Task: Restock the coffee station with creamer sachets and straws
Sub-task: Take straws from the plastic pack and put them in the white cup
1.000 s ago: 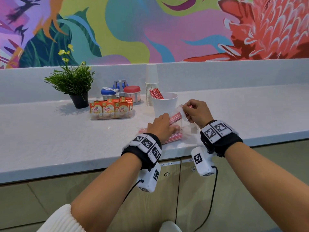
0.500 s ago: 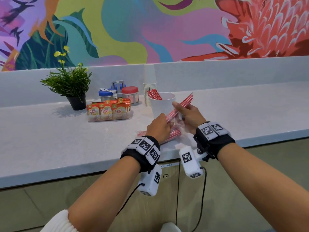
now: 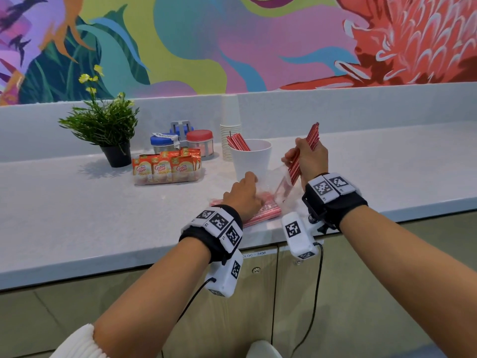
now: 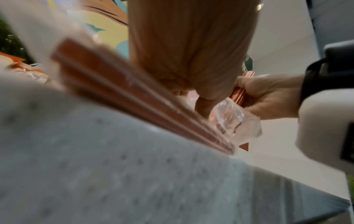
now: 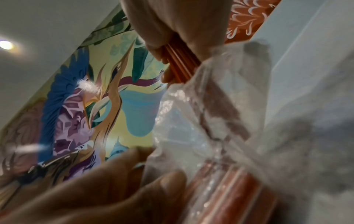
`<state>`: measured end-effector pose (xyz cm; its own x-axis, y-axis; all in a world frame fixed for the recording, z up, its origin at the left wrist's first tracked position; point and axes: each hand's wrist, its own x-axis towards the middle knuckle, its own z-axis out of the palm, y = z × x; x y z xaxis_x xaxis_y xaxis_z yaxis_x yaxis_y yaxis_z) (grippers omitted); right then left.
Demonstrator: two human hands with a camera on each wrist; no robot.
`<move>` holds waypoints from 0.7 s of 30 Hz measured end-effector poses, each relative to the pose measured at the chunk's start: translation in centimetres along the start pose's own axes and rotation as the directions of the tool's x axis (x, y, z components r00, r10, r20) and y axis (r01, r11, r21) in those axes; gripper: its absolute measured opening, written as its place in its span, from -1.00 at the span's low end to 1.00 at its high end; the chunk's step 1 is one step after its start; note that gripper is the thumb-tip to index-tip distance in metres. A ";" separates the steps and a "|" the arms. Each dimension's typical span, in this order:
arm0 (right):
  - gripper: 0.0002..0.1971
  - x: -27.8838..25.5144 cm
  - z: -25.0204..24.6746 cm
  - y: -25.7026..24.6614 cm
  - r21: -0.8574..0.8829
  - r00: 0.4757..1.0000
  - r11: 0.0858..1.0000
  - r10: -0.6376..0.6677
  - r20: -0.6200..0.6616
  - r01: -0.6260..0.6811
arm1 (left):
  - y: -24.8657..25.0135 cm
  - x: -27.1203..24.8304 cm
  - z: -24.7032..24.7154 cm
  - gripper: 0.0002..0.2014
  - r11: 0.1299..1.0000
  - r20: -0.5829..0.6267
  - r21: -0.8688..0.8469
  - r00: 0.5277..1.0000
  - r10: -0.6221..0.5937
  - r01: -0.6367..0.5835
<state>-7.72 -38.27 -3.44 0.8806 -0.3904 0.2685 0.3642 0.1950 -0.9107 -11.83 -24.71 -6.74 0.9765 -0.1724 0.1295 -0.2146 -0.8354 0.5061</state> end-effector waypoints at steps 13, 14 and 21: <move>-0.71 -0.7 -1.0 3.0 -0.374 0.994 0.927 0.003 0.107 0.037 | 0.6 0.0 -0.9 -0.22 0.989 0.261 0.138 0.965 0.020 -0.057; -0.71 -0.7 -1.1 3.2 -0.366 0.994 0.930 0.021 0.104 0.019 | 0.7 0.0 -1.0 -0.23 0.989 0.261 0.140 0.965 0.018 -0.056; -0.73 0.5 0.4 -0.5 -0.240 0.996 0.969 -0.039 0.076 0.057 | 1.1 0.7 -2.9 -0.34 0.984 0.260 0.171 0.966 0.008 -0.054</move>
<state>-7.36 -38.23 -2.69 0.8860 -0.3284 0.3273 0.3301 -0.0489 -0.9427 -11.44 -24.23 -3.59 0.9466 -0.3086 -0.0930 -0.2600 -0.9017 0.3454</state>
